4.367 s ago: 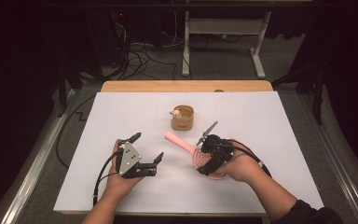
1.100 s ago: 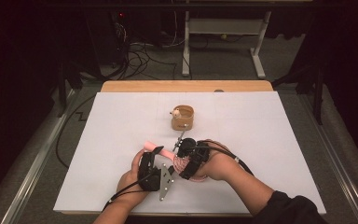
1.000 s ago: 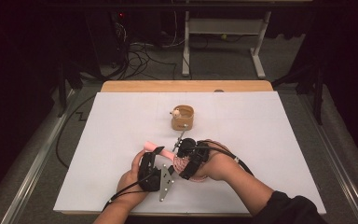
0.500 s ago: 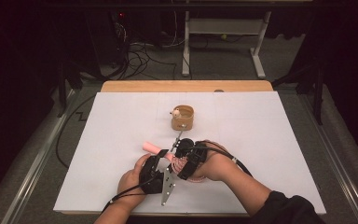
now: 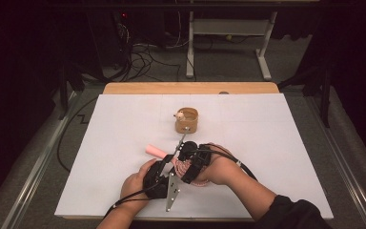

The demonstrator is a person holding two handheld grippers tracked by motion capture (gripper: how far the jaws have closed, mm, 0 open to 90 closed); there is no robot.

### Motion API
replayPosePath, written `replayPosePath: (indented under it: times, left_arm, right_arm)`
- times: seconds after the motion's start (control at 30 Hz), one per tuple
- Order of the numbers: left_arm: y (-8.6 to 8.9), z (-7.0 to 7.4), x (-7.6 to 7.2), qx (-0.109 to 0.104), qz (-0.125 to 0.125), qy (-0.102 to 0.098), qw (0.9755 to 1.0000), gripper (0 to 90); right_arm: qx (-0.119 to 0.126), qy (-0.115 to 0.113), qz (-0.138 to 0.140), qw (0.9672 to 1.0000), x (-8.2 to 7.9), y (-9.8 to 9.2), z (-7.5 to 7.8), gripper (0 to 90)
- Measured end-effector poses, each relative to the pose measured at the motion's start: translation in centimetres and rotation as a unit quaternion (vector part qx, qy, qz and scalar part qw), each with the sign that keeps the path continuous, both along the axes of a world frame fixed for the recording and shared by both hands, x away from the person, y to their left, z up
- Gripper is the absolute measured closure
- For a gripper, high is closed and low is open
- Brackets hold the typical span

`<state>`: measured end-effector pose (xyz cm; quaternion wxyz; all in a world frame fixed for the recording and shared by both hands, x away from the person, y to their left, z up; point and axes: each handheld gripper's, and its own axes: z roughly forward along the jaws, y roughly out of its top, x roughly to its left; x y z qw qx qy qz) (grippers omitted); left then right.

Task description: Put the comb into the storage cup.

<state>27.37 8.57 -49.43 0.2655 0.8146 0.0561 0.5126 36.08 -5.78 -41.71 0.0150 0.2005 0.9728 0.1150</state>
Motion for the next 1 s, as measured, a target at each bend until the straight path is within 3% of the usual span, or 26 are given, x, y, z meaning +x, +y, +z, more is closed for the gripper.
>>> replayPosePath:
  times: [0.07, 0.1, 0.13, 0.17, 0.2, 0.6, 0.73, 1.0]
  left_arm:
    - [0.03, 0.05, -0.03, 0.010, 0.003, -0.003, 0.9999, 51.8]
    - [-0.01, -0.04, -0.01, 0.003, 0.001, -0.004, 1.0000, 52.1]
    - [0.02, 0.04, -0.05, 0.013, 0.003, -0.007, 0.9999, 52.5]
    - [-0.04, -0.09, -0.04, 0.007, -0.001, -0.008, 0.9999, 52.9]
    - [-0.02, -0.01, -0.09, 0.017, 0.002, -0.011, 0.9998, 53.2]
    - [-0.18, -0.21, -0.23, 0.020, -0.012, -0.026, 0.9994, 51.8]
    - [-0.12, -0.11, -0.29, 0.036, -0.009, -0.029, 0.9989, 53.1]
    - [-0.14, -0.23, -0.14, 0.043, -0.006, -0.033, 0.9985, 58.4]
  right_arm:
    - [-0.001, 0.001, -0.001, 1.0000, -0.02, 0.02, -0.02, 20.1]
    - [-0.001, 0.001, -0.002, 1.0000, -0.02, 0.03, -0.02, 20.2]
    - [-0.001, 0.002, -0.003, 1.0000, -0.01, 0.04, -0.02, 20.1]
    - [-0.001, 0.002, -0.002, 1.0000, 0.02, 0.04, -0.02, 20.1]
    - [-0.001, 0.003, -0.003, 1.0000, 0.03, 0.04, -0.02, 20.1]
    - [0.001, 0.004, -0.006, 1.0000, 0.08, 0.17, 0.21, 20.1]
    - [0.000, 0.004, -0.006, 1.0000, 0.06, 0.23, 0.26, 20.1]
    - [0.002, 0.004, -0.007, 1.0000, 0.13, 0.23, 0.24, 20.0]
